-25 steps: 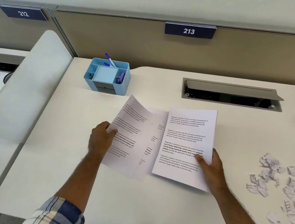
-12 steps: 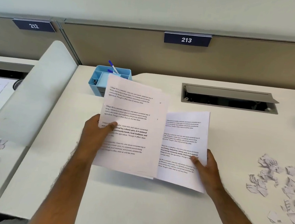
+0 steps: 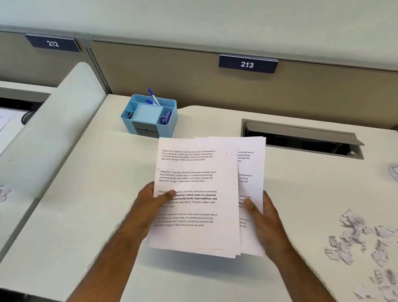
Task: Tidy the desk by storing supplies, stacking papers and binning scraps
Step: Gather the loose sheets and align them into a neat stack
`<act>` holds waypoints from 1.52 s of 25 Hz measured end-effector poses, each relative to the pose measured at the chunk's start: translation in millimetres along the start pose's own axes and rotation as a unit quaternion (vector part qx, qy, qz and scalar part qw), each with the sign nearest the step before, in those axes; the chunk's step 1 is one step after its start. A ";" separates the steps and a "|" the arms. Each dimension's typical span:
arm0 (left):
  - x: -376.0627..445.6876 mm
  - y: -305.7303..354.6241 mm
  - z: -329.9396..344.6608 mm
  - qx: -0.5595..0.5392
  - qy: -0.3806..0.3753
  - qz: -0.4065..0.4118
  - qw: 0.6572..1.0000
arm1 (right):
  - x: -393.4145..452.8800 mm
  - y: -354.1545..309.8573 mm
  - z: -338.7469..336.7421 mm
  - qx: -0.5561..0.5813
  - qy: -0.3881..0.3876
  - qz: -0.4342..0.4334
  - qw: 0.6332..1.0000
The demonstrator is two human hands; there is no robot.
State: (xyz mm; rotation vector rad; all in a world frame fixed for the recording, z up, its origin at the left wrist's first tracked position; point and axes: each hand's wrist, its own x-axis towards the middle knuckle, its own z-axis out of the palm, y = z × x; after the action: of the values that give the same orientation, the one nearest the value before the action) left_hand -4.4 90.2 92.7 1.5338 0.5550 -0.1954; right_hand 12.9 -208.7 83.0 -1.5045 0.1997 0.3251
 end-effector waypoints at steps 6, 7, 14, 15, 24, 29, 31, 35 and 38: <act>-23.8 -7.5 13.7 -0.142 -0.202 -0.056 0.968 | -13.9 2.2 -0.7 -0.026 0.027 0.025 0.999; -26.5 -9.6 17.5 -0.146 -0.219 -0.063 0.963 | -16.0 4.6 -1.1 -0.028 0.019 0.024 0.999; -37.9 -11.3 36.1 0.018 -0.112 0.031 0.993 | -22.8 2.8 -5.9 -0.027 -0.110 -0.007 0.994; -37.8 -9.8 37.5 0.040 -0.092 0.048 0.994 | -22.3 1.4 -6.6 -0.044 -0.101 -0.019 0.994; -31.6 10.7 45.3 0.085 -0.085 0.126 0.985 | -8.9 -9.2 -8.0 -0.084 -0.023 -0.074 0.993; -27.6 9.5 47.3 0.071 -0.083 0.121 0.987 | -4.2 -11.4 -3.8 -0.098 -0.033 -0.071 0.992; -27.6 11.7 48.2 0.074 -0.071 0.127 0.986 | -3.7 -13.1 -0.8 -0.096 -0.028 -0.078 0.992; -27.8 18.9 50.1 0.067 -0.060 0.141 0.986 | -2.4 -13.1 -0.7 -0.093 -0.005 -0.087 0.992; -28.8 25.3 51.2 0.067 -0.063 0.156 0.983 | 0.8 -9.8 0.0 -0.093 0.000 -0.085 0.992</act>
State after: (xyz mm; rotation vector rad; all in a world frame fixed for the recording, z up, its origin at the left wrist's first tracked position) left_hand -6.5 35.2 125.4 1.7046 0.1990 -0.0886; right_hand 16.8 -209.0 92.0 -1.6936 0.0424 0.2113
